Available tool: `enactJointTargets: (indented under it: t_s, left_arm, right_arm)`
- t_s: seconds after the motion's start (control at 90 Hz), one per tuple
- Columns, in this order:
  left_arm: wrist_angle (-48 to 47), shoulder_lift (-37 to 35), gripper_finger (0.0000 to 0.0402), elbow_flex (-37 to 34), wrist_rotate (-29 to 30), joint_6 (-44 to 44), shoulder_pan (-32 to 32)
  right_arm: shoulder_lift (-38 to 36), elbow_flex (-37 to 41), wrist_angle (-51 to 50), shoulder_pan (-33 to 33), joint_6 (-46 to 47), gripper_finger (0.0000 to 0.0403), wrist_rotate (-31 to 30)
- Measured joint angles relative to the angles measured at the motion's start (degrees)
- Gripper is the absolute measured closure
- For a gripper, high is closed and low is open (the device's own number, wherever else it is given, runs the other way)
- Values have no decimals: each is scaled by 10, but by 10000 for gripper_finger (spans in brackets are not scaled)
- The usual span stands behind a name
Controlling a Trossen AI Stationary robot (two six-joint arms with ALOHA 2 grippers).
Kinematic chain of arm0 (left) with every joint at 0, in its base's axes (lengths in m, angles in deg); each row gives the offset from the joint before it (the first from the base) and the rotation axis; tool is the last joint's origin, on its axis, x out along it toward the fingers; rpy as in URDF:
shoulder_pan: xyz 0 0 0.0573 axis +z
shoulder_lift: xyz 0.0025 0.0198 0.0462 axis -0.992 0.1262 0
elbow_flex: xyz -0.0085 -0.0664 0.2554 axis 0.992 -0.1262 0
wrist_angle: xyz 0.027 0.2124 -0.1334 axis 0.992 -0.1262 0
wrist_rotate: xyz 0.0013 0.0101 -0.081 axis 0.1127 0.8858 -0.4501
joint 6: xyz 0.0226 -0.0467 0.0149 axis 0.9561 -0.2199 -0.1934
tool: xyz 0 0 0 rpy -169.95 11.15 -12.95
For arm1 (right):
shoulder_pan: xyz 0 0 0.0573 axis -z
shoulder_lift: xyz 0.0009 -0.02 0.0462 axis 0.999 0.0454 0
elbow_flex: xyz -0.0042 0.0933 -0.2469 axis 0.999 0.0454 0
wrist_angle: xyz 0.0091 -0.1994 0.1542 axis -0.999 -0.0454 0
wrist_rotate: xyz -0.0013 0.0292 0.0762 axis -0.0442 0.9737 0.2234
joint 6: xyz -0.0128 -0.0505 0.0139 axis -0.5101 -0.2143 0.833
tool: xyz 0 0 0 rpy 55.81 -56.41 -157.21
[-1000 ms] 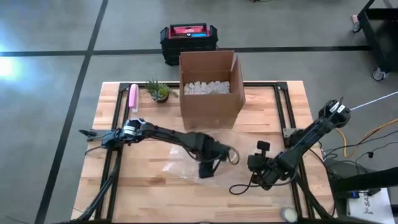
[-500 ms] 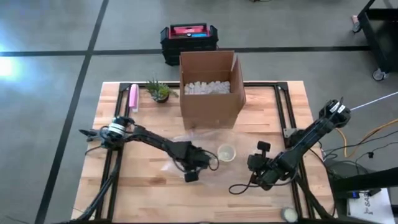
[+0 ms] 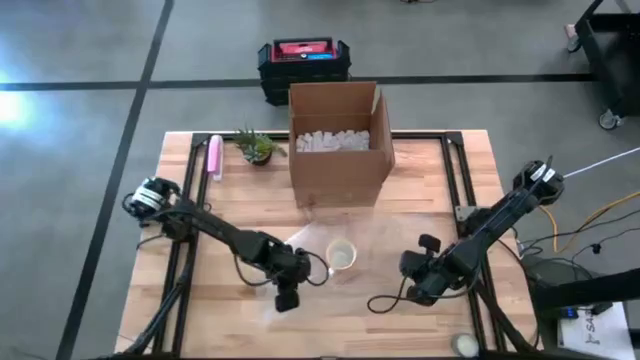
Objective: Wrap mug
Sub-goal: Wrap the orange patterned mug using the bubble wrap
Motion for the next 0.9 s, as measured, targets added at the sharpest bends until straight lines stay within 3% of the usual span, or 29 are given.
enactJointTargets:
  t_s: [0.1,0.222,0.411,0.622,0.9]
  left_arm:
    - [-7,-23,400,-2,16,3,1]
    - [-3,-49,401,0,20,7,0]
    - [-22,-60,398,-14,24,7,-3]
    - [-16,-54,392,-47,18,2,-8]
    - [6,-51,291,-65,11,-17,-7]
  right_arm:
    - [0,0,-63,23,74,378,19]
    - [0,3,-115,46,123,324,32]
    - [0,24,-127,69,138,228,41]
    - [0,43,-125,67,156,172,65]
    - [0,50,-113,48,170,145,110]
